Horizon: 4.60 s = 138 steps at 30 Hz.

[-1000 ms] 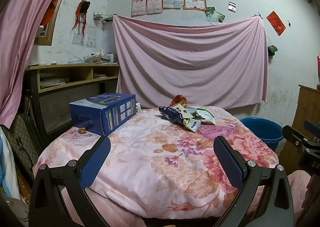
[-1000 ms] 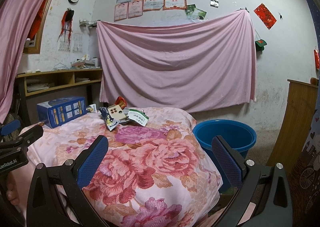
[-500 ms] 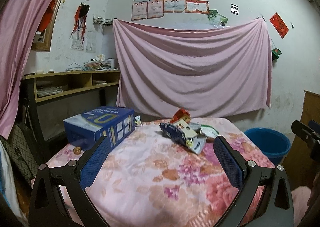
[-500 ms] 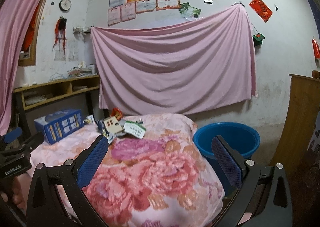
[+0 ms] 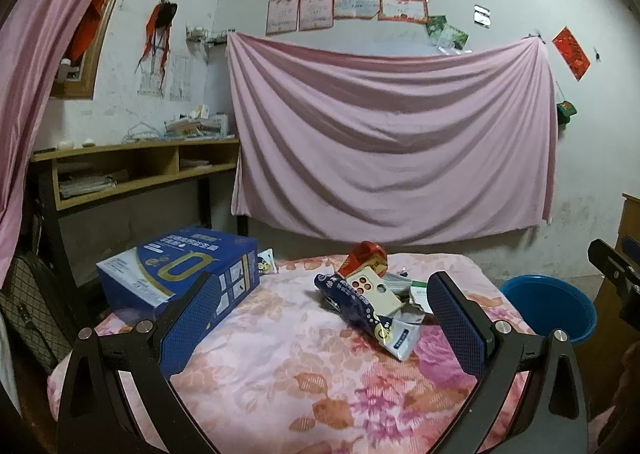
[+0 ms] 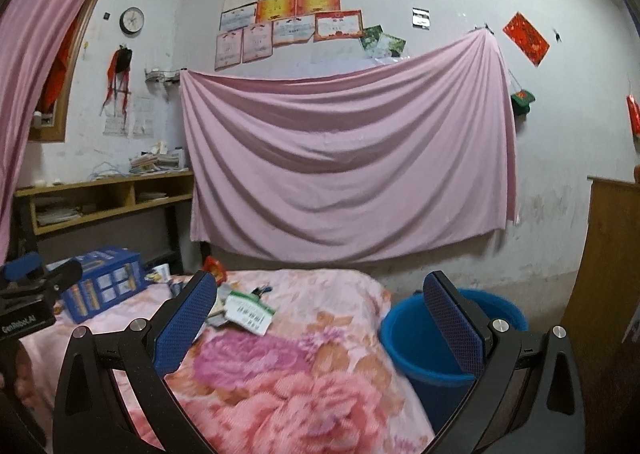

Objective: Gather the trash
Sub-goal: 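Move both tools toward the trash pile on the bedspread, then grasp the blue snack wrapper with the left tool while the right tool grasps the white-green box, then carry both items over the blue basin and open both tools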

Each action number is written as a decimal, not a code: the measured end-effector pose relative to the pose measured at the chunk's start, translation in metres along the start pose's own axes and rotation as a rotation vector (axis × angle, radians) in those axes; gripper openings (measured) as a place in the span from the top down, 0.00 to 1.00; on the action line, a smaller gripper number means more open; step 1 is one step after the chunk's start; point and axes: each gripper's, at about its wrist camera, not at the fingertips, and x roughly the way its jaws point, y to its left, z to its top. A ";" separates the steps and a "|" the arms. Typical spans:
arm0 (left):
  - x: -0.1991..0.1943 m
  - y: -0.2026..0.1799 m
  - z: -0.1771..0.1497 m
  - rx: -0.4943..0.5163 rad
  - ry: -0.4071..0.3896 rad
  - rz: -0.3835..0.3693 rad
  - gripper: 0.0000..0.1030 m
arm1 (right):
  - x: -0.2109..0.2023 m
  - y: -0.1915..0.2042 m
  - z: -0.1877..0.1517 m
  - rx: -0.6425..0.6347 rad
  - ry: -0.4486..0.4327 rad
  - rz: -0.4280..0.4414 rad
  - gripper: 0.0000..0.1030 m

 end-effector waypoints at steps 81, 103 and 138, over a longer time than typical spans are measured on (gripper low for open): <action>0.163 0.011 -0.017 -0.261 0.588 -0.232 1.00 | 0.212 0.062 -0.049 -0.067 0.658 0.497 0.37; 0.200 0.022 -0.019 -0.342 0.633 -0.219 0.83 | 0.207 0.048 -0.046 0.009 0.642 0.491 0.38; 0.119 -0.235 0.078 0.084 0.095 -0.594 0.96 | 0.099 -0.151 0.022 0.218 -0.014 0.034 0.37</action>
